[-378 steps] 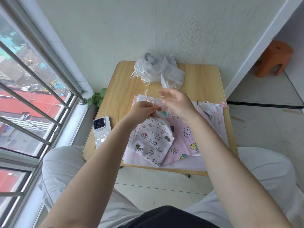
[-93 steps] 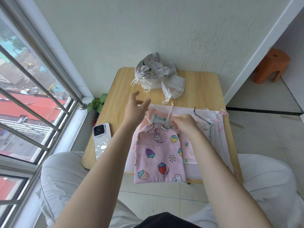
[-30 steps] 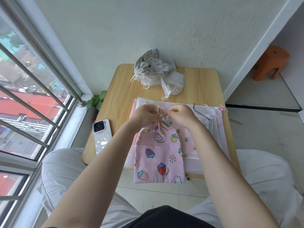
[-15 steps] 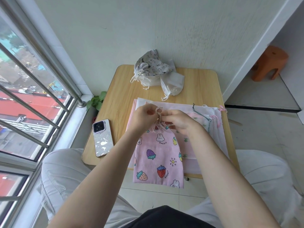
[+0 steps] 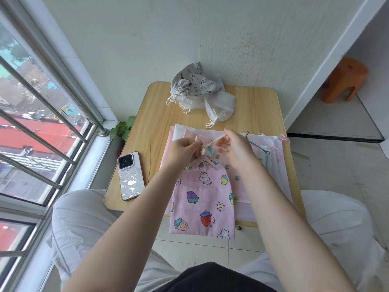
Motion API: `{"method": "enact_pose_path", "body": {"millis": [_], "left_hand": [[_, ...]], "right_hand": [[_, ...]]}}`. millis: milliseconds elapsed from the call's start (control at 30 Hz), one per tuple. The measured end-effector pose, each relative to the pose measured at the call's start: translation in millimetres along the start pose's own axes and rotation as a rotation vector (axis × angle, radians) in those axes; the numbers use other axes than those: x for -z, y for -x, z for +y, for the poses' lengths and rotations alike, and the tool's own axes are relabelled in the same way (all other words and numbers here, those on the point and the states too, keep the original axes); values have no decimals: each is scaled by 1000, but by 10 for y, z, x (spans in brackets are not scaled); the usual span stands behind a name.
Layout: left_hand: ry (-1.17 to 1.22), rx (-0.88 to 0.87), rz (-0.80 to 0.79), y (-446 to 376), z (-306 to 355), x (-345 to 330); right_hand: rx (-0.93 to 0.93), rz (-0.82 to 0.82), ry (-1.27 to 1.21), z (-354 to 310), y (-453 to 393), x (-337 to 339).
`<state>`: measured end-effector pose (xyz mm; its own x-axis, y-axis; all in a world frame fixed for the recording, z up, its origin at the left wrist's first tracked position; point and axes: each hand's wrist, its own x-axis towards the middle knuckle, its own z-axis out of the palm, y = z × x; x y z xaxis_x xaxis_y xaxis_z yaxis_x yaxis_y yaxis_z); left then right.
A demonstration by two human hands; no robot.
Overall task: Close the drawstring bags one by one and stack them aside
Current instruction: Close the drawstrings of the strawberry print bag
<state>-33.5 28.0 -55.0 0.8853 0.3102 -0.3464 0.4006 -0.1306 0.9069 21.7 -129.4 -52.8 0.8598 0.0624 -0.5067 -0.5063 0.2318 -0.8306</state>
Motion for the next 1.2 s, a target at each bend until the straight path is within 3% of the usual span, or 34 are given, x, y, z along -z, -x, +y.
{"method": "enact_pose_path", "body": {"millis": [133,267,400,500,600,700,833,933,1033,1067,1133,1200], "left_hand": [[-12,17,34,-5,-39,-17],[-36,18,81,-21,-63,-8],[-47,43,183,-93,-119,90],[-76,27,211,-89,-121,86],[-81,44,144,-87,-102,94],[-81,23,117,-90,-58,141],[-135,-1,94,-102,-4,134],[-287,-14,154,-101,33,161],[-591,-115,328,-46,81,213],[-586,-196,309,-56,80,215],[-460,-329,111,-78,96,178],[-397,-297,-90,-74,124,114]], "right_hand": [[-64,-122,-439,-49,85,-23],[-71,-185,-500,-64,113,-64],[-42,-165,-252,-97,66,5],[82,-115,-16,-76,60,14],[243,-107,410,-95,97,16],[272,-150,915,-131,120,15],[248,-270,1256,-124,185,-60],[315,-257,1404,-103,211,-99],[326,-273,1395,-86,227,-99],[329,-278,1372,-78,229,-96],[348,-288,1313,-64,232,-101],[371,-291,1245,-62,239,-121]]}}
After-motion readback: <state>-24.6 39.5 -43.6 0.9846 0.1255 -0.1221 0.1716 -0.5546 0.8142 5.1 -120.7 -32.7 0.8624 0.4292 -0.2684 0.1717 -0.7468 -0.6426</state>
